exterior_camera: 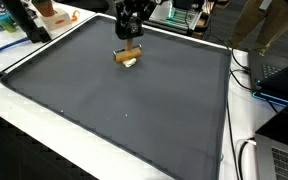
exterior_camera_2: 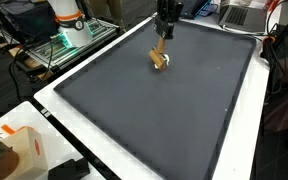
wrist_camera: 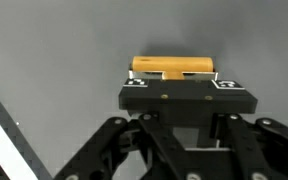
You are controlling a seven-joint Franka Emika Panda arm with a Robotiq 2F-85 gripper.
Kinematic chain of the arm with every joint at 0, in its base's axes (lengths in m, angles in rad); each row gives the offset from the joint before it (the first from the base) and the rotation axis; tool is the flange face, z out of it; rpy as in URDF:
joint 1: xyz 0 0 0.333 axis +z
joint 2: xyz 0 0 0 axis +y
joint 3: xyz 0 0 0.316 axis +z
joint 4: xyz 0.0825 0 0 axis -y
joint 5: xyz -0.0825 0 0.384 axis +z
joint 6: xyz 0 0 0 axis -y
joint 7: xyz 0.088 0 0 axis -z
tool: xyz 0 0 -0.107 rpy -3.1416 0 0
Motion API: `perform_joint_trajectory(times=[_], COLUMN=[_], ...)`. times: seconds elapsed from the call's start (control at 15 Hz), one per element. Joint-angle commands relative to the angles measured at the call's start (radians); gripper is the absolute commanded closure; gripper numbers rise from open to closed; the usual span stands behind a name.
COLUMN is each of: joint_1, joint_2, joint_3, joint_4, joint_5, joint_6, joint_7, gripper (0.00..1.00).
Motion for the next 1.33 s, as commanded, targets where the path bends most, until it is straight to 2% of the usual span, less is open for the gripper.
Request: perform_joint_trajectory(times=[0.0,0.13,0.27,0.47,0.6,0.93,1.0,1.07,1.13,1.27], joint_1=[-0.021,-0.03,-0.033,-0.039,-0.035,-0.028,-0.025,-0.025,-0.025,-0.025], joint_2=[0.081,0.08,0.018,-0.078,-0.09,-0.101,-0.079,-0.079,-0.079,-0.053], joint_3=[-0.021,-0.029,-0.026,-0.007,-0.007,-0.017,-0.015,-0.015,-0.015,-0.015], joint_4=[-0.016,-0.011,-0.015,-0.039,-0.037,-0.027,-0.004,-0.004,-0.005,0.001], joint_5=[-0.064,-0.079,-0.053,0.096,0.204,0.24,0.204,0.213,0.217,0.209], joint_6=[0.012,-0.013,-0.041,-0.04,-0.02,-0.03,-0.044,-0.044,-0.044,-0.02], joint_7=[0.03,0.03,0.019,-0.088,-0.15,-0.127,-0.117,-0.117,-0.117,-0.102], gripper=[0.77,0.77,0.77,0.77,0.77,0.77,0.52,0.52,0.77,0.77])
